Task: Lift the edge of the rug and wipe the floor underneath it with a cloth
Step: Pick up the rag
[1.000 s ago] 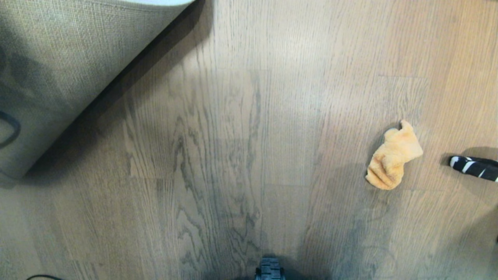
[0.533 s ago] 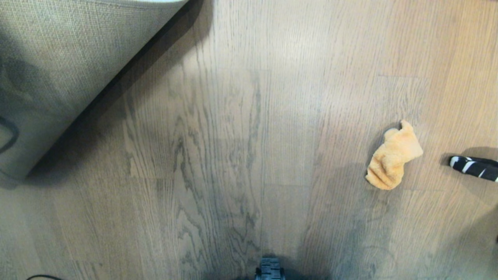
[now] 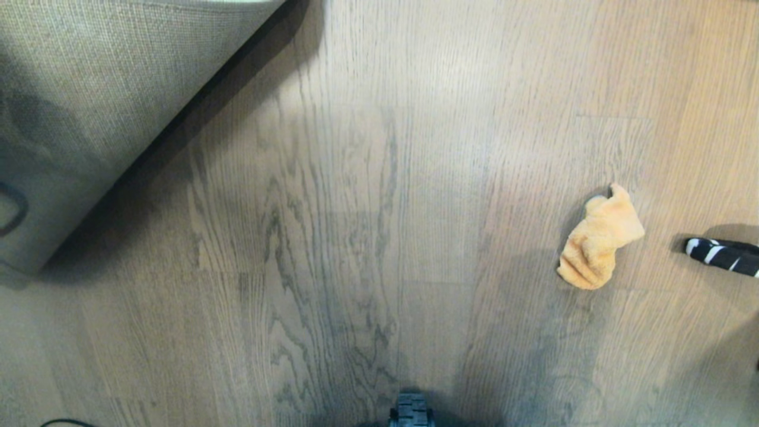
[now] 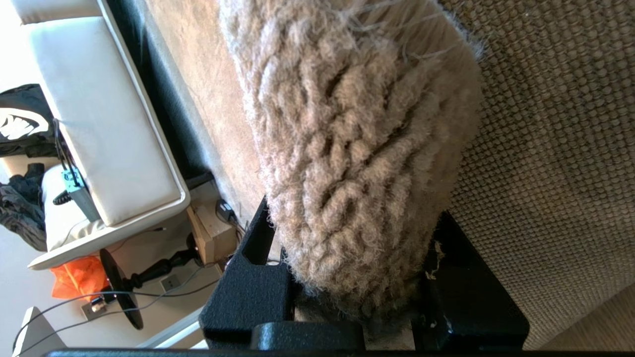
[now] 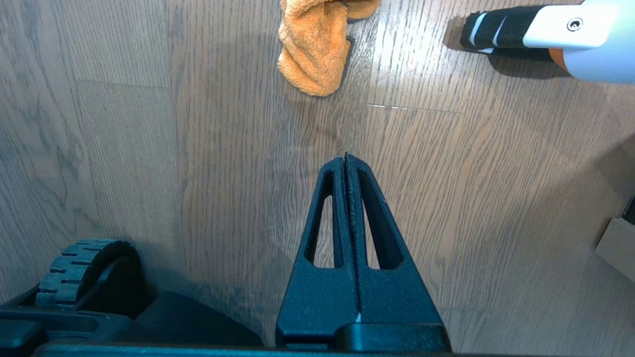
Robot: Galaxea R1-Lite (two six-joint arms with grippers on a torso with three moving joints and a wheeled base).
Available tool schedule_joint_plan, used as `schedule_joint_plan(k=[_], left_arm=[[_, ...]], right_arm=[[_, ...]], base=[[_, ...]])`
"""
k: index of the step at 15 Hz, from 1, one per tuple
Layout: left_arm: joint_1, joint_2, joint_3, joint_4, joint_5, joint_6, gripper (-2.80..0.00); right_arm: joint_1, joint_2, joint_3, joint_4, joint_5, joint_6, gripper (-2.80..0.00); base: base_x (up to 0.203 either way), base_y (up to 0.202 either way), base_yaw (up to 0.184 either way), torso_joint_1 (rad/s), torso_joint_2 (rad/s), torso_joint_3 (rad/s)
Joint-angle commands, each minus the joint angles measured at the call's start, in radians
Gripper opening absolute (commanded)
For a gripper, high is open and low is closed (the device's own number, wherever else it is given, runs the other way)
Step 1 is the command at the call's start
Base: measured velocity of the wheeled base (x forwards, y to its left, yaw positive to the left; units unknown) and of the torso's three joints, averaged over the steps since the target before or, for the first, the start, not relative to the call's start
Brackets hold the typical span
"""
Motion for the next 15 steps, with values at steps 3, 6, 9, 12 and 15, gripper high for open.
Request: schedule_joint_plan(k=[3,6,9,12,15], left_arm=[[0.0,0.004,0.003,-0.013,0.004,0.006,-2.8],[0.0,0.007,0.003,-0.016,0.004,0.004,-2.8],[0.0,0.014,0.003,-0.016,0.006,0.004,-2.8],[0.002,0.014,0.003,-0.019,0.014,0.003,-2.8],[0.001,0.021,0.003,-0.019,0.014,0.003,-2.8]], right_arm=[[0.0,0.0,0.0,0.0,0.001,0.0,-2.8],[0.0,0.0,0.0,-0.002,0.001,-0.004,-2.8],[0.0,0.0,0.0,0.005,0.006,-0.086,-2.8],[-0.001,0.003,0.0,0.038,0.016,-0.172,-2.8],[0.0,0.001,0.0,0.032,0.016,-0.191,-2.8]], base=[[0.0,0.0,0.0,0.0,0.0,0.0],[0.0,0.0,0.0,0.0,0.0,0.0],[0.0,0.0,0.0,0.0,0.0,0.0],[0.0,0.0,0.0,0.0,0.0,0.0],[0.0,0.0,0.0,0.0,0.0,0.0]])
